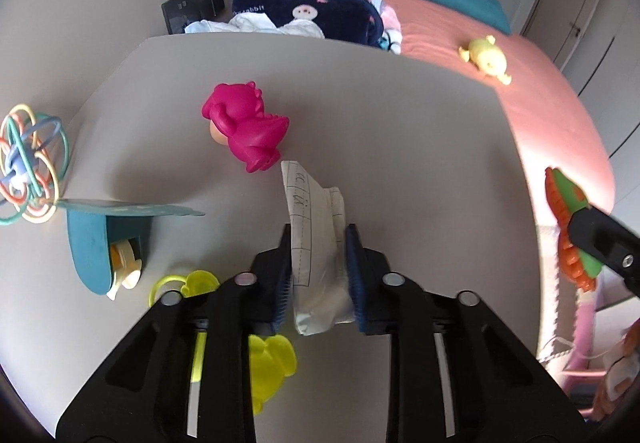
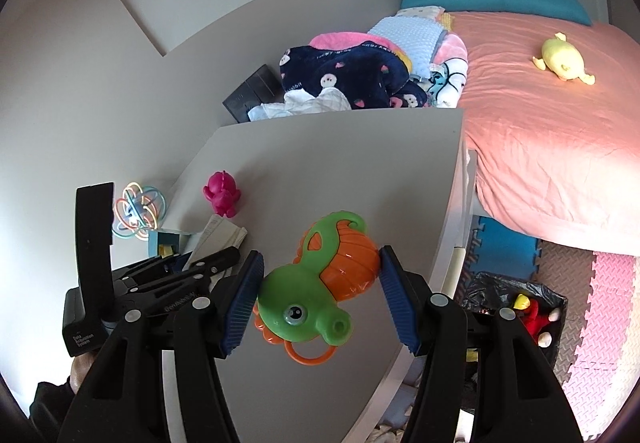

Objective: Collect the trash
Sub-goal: 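Grasp the green-orange turtle with the right tool while the left tool grasps the white tissue pack, then carry tissue pack and turtle to the trash bag and open both tools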

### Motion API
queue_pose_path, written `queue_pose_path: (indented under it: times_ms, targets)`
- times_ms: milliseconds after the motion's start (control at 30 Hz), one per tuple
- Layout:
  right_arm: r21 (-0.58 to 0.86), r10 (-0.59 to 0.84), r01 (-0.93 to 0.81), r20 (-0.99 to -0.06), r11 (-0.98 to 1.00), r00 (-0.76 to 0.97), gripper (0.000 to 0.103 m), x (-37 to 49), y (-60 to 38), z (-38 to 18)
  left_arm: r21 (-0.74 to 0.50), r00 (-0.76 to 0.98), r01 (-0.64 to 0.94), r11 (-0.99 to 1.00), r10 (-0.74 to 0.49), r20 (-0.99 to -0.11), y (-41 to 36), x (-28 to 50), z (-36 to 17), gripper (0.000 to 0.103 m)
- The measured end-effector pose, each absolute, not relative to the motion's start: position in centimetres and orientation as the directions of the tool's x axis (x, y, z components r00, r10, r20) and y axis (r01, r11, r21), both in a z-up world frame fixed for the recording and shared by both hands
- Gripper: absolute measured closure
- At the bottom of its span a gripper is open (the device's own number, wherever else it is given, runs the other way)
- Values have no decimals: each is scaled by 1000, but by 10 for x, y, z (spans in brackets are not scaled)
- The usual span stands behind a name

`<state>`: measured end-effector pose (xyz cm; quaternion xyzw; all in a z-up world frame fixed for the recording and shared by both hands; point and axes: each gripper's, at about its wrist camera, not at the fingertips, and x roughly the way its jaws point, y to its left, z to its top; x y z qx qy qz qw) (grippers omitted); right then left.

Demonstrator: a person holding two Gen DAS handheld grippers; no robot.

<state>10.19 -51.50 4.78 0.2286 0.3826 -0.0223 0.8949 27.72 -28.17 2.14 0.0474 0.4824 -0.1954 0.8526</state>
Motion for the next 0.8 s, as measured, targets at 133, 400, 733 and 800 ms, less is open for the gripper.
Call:
queue_pose_path:
  times_ms: [133,400,733,800]
  targets:
    - [402,138,212,-683,891,717,43,97,-517,55,-144,469,383,912,-327,-820,-281,272,35,83]
    - [407,122,201,-641,891,758,43,74,-523,79,-170,478,422,891,-378,-793,-295,248,66,83]
    - [377,44,234,-601,896,798,43,23,-555,109,-191,456,529,827,-467,-758,-351,210,91,83]
    - [369,24,248,-599,896,801,43,8,-564,112,-201,442,551,810,-487,-753,-362,204,93,83]
